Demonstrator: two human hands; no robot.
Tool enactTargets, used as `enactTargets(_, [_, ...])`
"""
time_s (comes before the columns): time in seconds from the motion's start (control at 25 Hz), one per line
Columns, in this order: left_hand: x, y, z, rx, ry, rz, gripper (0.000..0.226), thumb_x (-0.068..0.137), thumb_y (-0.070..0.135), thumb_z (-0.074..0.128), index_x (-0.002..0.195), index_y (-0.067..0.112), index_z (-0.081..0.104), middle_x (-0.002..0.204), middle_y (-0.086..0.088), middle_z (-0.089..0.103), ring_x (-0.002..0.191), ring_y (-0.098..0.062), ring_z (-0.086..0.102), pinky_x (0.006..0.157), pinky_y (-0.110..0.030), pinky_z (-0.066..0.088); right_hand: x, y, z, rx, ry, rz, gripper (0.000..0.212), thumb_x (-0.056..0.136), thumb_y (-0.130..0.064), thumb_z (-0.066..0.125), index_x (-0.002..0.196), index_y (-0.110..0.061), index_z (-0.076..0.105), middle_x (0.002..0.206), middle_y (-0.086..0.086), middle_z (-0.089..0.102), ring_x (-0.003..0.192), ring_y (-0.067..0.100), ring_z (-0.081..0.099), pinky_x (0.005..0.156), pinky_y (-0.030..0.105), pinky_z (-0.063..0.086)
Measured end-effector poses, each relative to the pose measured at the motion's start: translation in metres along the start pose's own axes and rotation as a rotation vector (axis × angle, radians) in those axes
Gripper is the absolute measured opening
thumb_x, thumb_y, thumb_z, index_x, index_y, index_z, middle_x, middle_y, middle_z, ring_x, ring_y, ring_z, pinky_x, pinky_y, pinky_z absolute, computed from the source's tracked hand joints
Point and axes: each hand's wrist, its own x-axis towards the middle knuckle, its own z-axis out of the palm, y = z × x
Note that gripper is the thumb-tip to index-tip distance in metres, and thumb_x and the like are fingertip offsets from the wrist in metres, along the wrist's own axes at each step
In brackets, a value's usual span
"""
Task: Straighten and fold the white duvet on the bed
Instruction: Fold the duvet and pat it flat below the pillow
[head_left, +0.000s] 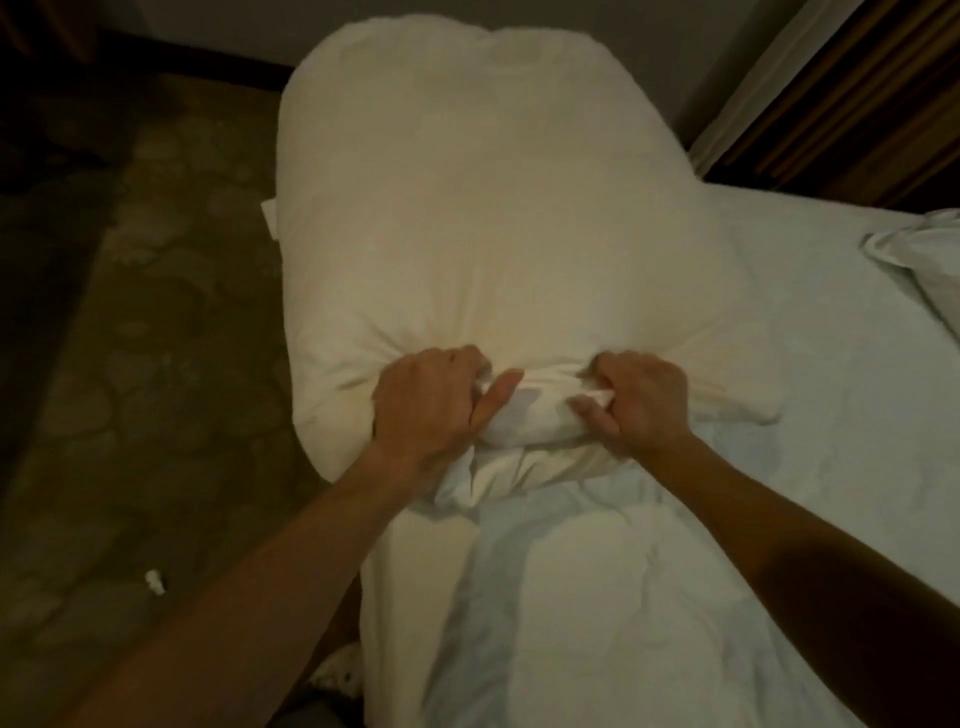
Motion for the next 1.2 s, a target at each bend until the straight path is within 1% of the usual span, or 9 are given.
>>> enactTargets(0.16, [-0.001,0.016,-0.045,-0.180,0.208,-0.045,0.073,0.098,0.067,0.014,0.058,0.018,0.051,0.048,0.001,0.051,0.041,-0.018,0.046,0.048,-0.025,0.034,0.007,-0.010,-0.041,0.160,0.151,-0.156,0.071,0.101,-0.066,0.025,0.059,-0.014,0.048,0.048,-0.001,0.041,0.036,0.020,0.041,0.042,0.025,0.032])
enactTargets(0.28, [-0.003,0.053,-0.061,-0.297,0.261,-0.047,0.067,0.099,0.064,0.017,0.057,0.023,0.047,0.046,0.002,0.046,0.040,-0.022,0.045,0.048,-0.027,0.036,0.008,-0.007,-0.078,0.231,0.250,-0.204,0.059,0.102,-0.063,0.026,0.061,-0.023,0.038,0.054,-0.009,0.027,0.040,0.010,0.026,0.050,0.017,0.020])
enactTargets(0.44, [-0.025,0.068,-0.009,-0.038,-0.033,-0.116,0.070,0.100,0.063,0.019,0.058,0.021,0.056,0.048,-0.003,0.058,0.044,-0.026,0.058,0.047,-0.024,0.031,-0.028,0.021,-0.044,0.036,0.036,0.015,0.076,0.098,-0.070,0.024,0.059,-0.013,0.055,0.048,0.003,0.053,0.037,0.027,0.052,0.044,0.029,0.040])
enactTargets(0.6, [-0.026,0.050,-0.001,-0.109,-0.191,-0.157,0.058,0.093,0.065,0.022,0.073,0.026,0.059,0.065,0.004,0.065,0.060,-0.019,0.062,0.055,-0.027,0.038,-0.021,0.010,-0.030,-0.027,-0.039,0.070,0.048,0.090,-0.066,0.038,0.064,-0.026,0.044,0.053,-0.002,0.052,0.043,0.025,0.052,0.050,0.021,0.025])
enactTargets(0.68, [-0.010,0.047,-0.025,-0.207,-0.170,-0.170,0.061,0.091,0.070,0.019,0.090,0.028,0.062,0.079,0.010,0.065,0.072,-0.015,0.063,0.066,-0.031,0.049,0.002,-0.002,-0.040,0.020,-0.018,0.153,0.053,0.090,-0.071,0.035,0.071,-0.023,0.050,0.066,-0.003,0.053,0.058,0.022,0.052,0.054,0.024,0.028])
enactTargets(0.76, [0.016,0.040,-0.047,-0.158,-0.116,-0.177,0.071,0.089,0.074,0.016,0.120,0.027,0.059,0.109,0.004,0.065,0.097,-0.016,0.060,0.085,-0.035,0.050,0.029,-0.011,-0.047,0.019,-0.005,0.193,0.075,0.090,-0.077,0.027,0.098,-0.012,0.064,0.096,0.008,0.063,0.089,0.028,0.056,0.073,0.035,0.041])
enactTargets(0.88, [0.064,0.015,-0.059,0.002,-0.135,-0.240,0.079,0.089,0.075,0.017,0.148,0.028,0.038,0.150,-0.002,0.040,0.135,-0.022,0.036,0.109,-0.042,0.030,0.079,-0.030,-0.049,0.033,-0.098,0.280,0.096,0.086,-0.083,0.022,0.146,-0.011,0.045,0.146,0.014,0.048,0.134,0.032,0.041,0.110,0.049,0.034])
enactTargets(1.08, [0.089,-0.036,-0.061,-0.155,-0.188,-0.557,0.080,0.092,0.069,0.039,0.155,0.022,0.021,0.160,-0.011,0.021,0.147,-0.033,0.019,0.119,-0.050,0.020,0.132,-0.032,-0.044,0.048,-0.280,0.440,0.115,0.076,-0.090,0.018,0.159,-0.012,0.017,0.165,0.012,0.022,0.151,0.030,0.018,0.124,0.049,0.013])
enactTargets(1.2, [0.102,-0.063,-0.057,-0.329,-0.232,-0.873,0.099,0.084,0.078,0.046,0.157,0.021,0.012,0.162,-0.009,0.017,0.148,-0.034,0.016,0.120,-0.052,0.019,0.156,-0.024,-0.042,-0.013,-0.396,0.477,0.119,0.072,-0.094,0.016,0.161,-0.014,0.011,0.168,0.011,0.011,0.154,0.029,0.007,0.123,0.057,0.006])
